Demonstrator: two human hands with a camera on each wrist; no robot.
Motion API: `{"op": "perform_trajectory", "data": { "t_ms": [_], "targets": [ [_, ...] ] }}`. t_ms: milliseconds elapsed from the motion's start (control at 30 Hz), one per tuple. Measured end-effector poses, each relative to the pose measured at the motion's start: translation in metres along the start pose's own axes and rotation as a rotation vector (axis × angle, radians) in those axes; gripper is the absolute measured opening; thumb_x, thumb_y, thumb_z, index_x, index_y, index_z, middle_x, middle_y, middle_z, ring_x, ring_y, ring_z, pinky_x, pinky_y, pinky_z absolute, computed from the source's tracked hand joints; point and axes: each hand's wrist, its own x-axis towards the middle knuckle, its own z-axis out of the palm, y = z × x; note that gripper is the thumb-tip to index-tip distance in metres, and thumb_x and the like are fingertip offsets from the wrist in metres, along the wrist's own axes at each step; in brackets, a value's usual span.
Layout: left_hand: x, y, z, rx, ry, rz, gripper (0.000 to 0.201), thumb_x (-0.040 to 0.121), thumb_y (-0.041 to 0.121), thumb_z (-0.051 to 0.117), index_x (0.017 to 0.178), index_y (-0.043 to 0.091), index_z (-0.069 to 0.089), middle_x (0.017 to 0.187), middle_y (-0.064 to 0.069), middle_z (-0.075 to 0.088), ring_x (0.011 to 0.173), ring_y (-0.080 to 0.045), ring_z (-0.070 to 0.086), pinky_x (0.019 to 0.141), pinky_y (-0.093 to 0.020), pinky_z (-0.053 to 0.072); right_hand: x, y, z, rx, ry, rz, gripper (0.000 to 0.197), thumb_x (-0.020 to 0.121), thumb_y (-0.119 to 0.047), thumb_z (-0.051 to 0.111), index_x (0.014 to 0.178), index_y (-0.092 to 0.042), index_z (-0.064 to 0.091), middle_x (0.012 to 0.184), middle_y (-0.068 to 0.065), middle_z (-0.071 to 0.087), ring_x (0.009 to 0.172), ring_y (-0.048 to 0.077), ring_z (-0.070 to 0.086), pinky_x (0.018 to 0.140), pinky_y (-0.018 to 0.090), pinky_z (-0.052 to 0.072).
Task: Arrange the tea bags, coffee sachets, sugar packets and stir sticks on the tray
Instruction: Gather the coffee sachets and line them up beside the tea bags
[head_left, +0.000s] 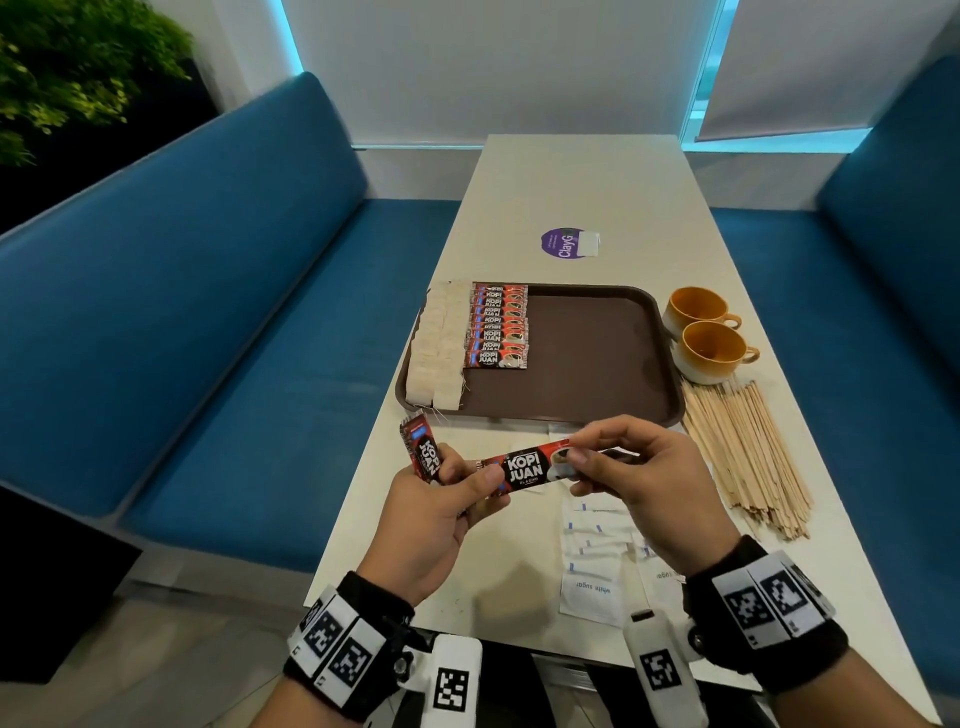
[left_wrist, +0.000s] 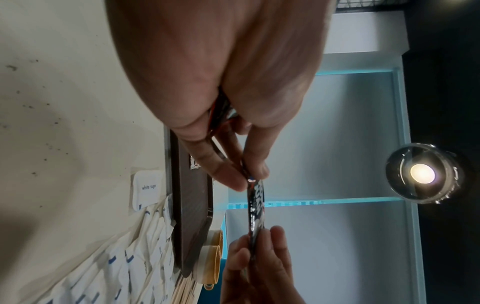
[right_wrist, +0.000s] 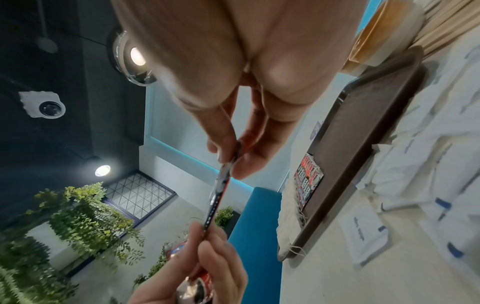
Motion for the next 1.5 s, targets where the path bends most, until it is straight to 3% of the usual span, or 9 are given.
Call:
{"op": "perform_trajectory", "data": {
  "t_ms": [100,300,467,567,767,1067,1233,1367,1500],
  "targets": [
    [0.002,0.0,-0.001,-0.043,0.026,0.007,0.04,0.086,-0.014,0.063,0.069,0.012,0.037,0.068,-0.012,0.063,0.073,-0.024,0.071,0.069,-0.03,0.062,0.003,0.002,0.0,0.041,0.008,0.04,0.006,0.082,0.009,0.074,0.085,0.004,0.076,0.086,0.022,0.076,0.069,0.03,0.073,0.063,0.03,0.061],
    [0.01,0.004,-0.007,-0.095,0.106,0.032,0.036,0.088,-0.009,0.063,0.07,0.01,0.039,0.071,-0.01,0.064,0.082,-0.029,0.073,0.072,-0.031,0.062,0.017,0.001,0.0,0.031,-0.083,0.149,0.022,0.078,0.009,0.076,0.099,0.003,0.077,0.095,0.025,0.076,0.089,0.043,0.074,0.076,0.035,0.063],
    [0.018,0.01,-0.012,-0.126,0.158,-0.088,0.017,0.098,0.013,0.062,0.085,0.004,0.058,0.093,-0.017,0.071,0.082,-0.033,0.068,0.076,-0.043,0.062,0.045,-0.006,0.006,0.043,-0.048,0.171,0.019,0.077,0.014,0.075,0.096,0.01,0.072,0.091,0.029,0.074,0.076,0.034,0.073,0.073,0.035,0.064],
    [0.021,0.01,-0.02,-0.125,0.142,-0.2,0.005,0.101,0.006,0.055,0.098,0.004,0.059,0.103,-0.021,0.069,0.084,-0.037,0.068,0.073,-0.046,0.061,0.07,-0.009,0.012,-0.018,-0.01,0.186,0.019,0.079,0.013,0.075,0.098,0.01,0.072,0.091,0.025,0.075,0.072,0.029,0.069,0.069,0.034,0.063],
    [0.023,0.007,-0.03,-0.134,0.088,-0.262,0.038,0.097,-0.009,0.034,0.125,-0.005,0.06,0.108,-0.028,0.068,0.092,-0.044,0.07,0.08,-0.05,0.063,0.142,0.003,0.016,-0.215,0.065,0.233,0.014,0.083,0.007,0.077,0.094,0.001,0.073,0.085,0.019,0.072,0.06,0.018,0.064,0.052,0.024,0.055],
    [0.027,0.007,-0.047,-0.127,0.035,-0.258,0.043,0.097,-0.01,0.032,0.128,-0.001,0.061,0.106,-0.028,0.07,0.093,-0.044,0.07,0.083,-0.049,0.062,0.218,0.041,0.037,-0.399,0.024,0.323,0.017,0.084,0.012,0.074,0.082,-0.005,0.074,0.088,0.018,0.072,0.069,0.022,0.069,0.062,0.028,0.062],
    [0.03,0.007,-0.051,-0.118,0.017,-0.253,0.042,0.099,-0.01,0.032,0.128,-0.001,0.061,0.104,-0.027,0.069,0.092,-0.044,0.07,0.081,-0.048,0.061,0.232,0.059,0.042,-0.564,0.018,0.365,0.014,0.082,0.009,0.078,0.084,-0.005,0.075,0.09,0.017,0.076,0.075,0.024,0.073,0.074,0.037,0.064],
    [0.031,0.008,-0.053,-0.098,0.001,-0.25,0.041,0.1,-0.01,0.032,0.127,-0.001,0.062,0.103,-0.026,0.07,0.091,-0.043,0.07,0.081,-0.047,0.061,0.234,0.064,0.039,-0.66,0.032,0.389,0.012,0.081,0.003,0.081,0.087,-0.006,0.077,0.085,0.015,0.077,0.068,0.022,0.072,0.067,0.033,0.064],
    [0.033,0.006,-0.052,-0.095,0.0,-0.259,0.042,0.1,-0.01,0.032,0.128,-0.001,0.062,0.102,-0.026,0.07,0.091,-0.043,0.07,0.081,-0.048,0.061,0.236,0.065,0.04,-0.687,0.026,0.397,0.013,0.079,0.001,0.085,0.084,-0.007,0.075,0.083,0.016,0.077,0.076,0.028,0.077,0.074,0.042,0.065]
  ]
}}
